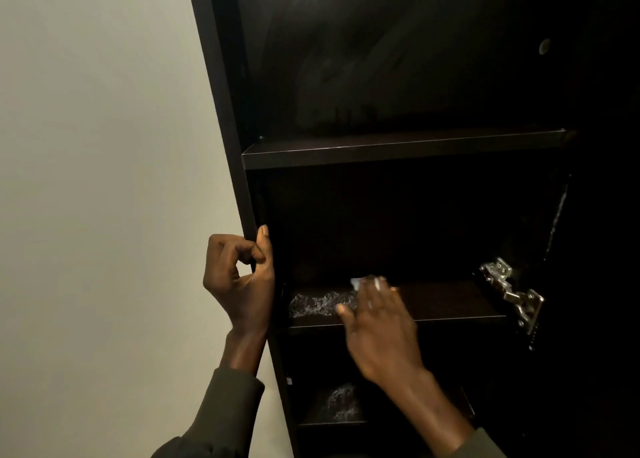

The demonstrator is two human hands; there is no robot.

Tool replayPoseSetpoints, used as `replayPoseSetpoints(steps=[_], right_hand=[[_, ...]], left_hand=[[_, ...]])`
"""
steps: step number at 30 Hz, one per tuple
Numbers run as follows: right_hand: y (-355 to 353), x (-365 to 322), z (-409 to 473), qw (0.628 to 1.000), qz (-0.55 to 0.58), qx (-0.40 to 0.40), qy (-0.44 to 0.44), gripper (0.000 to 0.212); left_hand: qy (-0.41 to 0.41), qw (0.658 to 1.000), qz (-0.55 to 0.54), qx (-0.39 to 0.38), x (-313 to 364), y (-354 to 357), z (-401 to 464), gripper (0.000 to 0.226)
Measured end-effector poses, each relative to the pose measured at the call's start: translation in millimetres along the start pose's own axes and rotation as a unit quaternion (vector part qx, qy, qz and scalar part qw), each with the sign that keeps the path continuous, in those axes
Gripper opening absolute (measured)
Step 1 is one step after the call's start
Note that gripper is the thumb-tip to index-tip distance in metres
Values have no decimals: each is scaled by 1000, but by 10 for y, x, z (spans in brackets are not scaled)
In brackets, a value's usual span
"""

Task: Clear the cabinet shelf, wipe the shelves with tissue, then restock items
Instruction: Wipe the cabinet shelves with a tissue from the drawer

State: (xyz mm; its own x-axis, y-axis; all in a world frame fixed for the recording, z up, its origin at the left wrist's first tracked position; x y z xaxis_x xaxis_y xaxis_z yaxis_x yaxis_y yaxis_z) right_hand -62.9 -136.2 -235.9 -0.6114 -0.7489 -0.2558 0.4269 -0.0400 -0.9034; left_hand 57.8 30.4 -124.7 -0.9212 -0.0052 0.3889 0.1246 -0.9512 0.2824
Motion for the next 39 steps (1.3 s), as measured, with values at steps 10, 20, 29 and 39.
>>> replayPoseSetpoints(steps=[10,20,29,39], right_hand=[[127,-656,-78,986,59,-15,-156,58],[-224,994,-50,994,-15,-37,103,79],[124,-797,-22,972,129,-1,-194,47],[-372,-690,539,949,264,95,-146,43]], left_hand=[[8,1000,10,-9,-26,-4,-13,36],[-2,1000,11,-16,-65,18,-26,38],[-2,999,3,-37,-77,15,-11,35],[-21,999,-1,-41,-98,45,-39,35]])
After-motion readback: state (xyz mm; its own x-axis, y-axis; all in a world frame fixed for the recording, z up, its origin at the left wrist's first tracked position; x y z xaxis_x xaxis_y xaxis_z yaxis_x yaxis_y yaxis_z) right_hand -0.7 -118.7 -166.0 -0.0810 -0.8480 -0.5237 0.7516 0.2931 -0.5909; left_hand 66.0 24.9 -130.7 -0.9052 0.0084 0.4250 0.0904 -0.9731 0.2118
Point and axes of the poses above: each hand's wrist, its own z-axis towards the middle knuckle, its own y-axis out of the palm, x = y × z, the point moved 8 cm from there along z, towards the middle knuckle, and after that the axes turned 7 degrees about x, right-handed, at the moved point
